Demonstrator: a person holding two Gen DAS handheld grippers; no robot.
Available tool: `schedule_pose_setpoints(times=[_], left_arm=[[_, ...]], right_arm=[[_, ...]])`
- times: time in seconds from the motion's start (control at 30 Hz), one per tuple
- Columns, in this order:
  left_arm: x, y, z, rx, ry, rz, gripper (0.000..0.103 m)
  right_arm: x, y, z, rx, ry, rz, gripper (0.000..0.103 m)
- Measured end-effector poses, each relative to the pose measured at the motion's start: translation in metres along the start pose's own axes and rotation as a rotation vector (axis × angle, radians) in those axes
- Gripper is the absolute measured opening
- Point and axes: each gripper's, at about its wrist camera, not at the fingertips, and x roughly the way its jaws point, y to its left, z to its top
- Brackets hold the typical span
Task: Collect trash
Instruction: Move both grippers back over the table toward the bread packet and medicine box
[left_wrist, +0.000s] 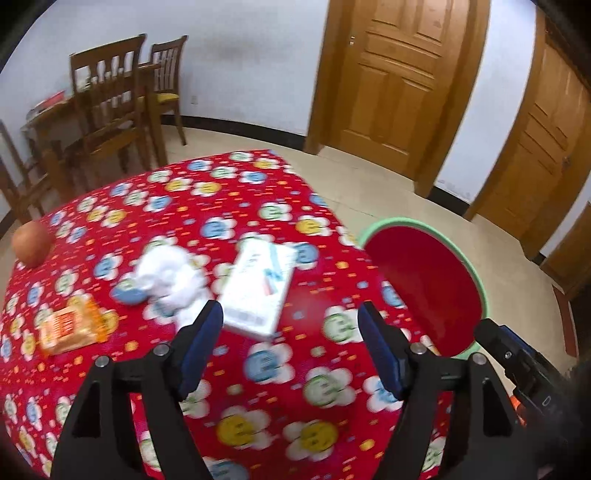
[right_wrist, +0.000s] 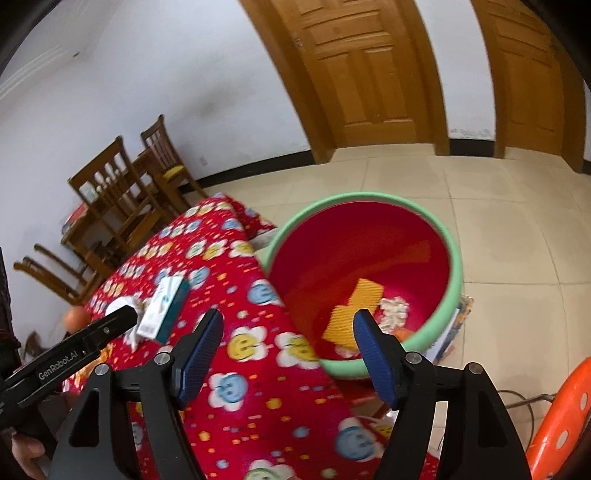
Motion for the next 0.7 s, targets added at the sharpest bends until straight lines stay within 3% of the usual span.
schedule_pose_setpoints(times=[0.23, 0.37, 0.7], left_arm=[[-0.017, 0.050, -0.005, -0.043, -0.004, 0.078, 0.075], [-0.021, 0.081, -0.008, -0.044, -0.005, 0.160, 0.078], [-0.012, 0.150, -0.023, -0.083, 0.059, 0.274, 0.078]], right_arm=[[0.012, 0.035, -0.006, -0.064, 0.042, 0.028, 0.077], [0.019, 0.053, -0.010, -0.097, 0.060, 0.042, 0.077], [0.045, 0.096, -0.019, -0.162, 0.121, 0.048, 0.078]])
